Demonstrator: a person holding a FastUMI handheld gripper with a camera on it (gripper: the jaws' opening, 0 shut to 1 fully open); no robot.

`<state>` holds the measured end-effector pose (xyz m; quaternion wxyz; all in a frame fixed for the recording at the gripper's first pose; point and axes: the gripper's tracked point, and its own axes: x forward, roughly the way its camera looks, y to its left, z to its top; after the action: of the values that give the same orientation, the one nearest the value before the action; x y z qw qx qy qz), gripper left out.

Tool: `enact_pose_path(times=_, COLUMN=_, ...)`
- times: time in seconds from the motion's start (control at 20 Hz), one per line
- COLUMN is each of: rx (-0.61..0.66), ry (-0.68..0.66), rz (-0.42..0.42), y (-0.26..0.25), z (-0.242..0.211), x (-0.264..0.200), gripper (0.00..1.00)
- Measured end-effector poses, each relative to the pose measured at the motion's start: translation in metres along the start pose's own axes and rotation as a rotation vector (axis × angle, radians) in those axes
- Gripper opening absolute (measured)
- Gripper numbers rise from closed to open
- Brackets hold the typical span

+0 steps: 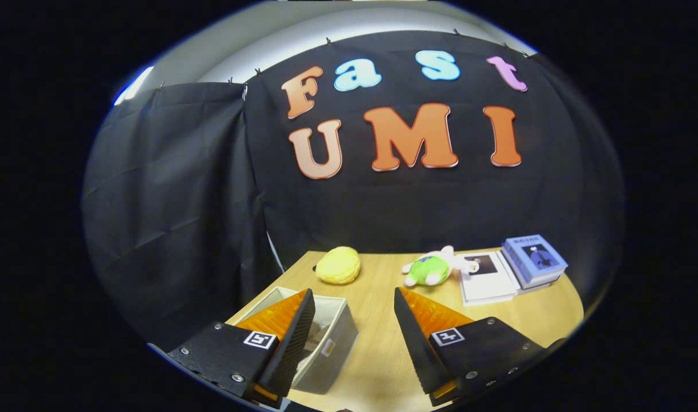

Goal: Open the storage box then place both shoes into the box .Put the left shoe in first, then the right shoe, with the right side of both shoes facing outward in a uniform manner.

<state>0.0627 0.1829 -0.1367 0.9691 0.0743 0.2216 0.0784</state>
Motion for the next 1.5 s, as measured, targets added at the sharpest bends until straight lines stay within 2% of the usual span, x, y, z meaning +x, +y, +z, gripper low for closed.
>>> enact_pose_path(times=0.3, rx=-0.104, ry=-0.226, rz=-0.028, y=-0.038, z=0.042, x=-0.057, gripper=0.90)
enact_pose_path(times=0.5, rx=-0.205, ry=-0.354, rz=0.006, y=-0.057, z=0.057, x=-0.094, gripper=0.95)
enact_pose_path(times=0.75, rx=-0.254, ry=-0.410, rz=-0.100, y=-0.104, z=0.048, x=-0.108, gripper=0.98)
enact_pose_path(times=1.0, rx=-0.242, ry=-0.517, rz=-0.126, y=-0.122, z=0.049, x=-0.122, gripper=0.99)
enact_pose_path(times=1.5, rx=-0.236, ry=-0.546, rz=-0.133, y=-0.126, z=0.050, x=-0.124, gripper=0.99)
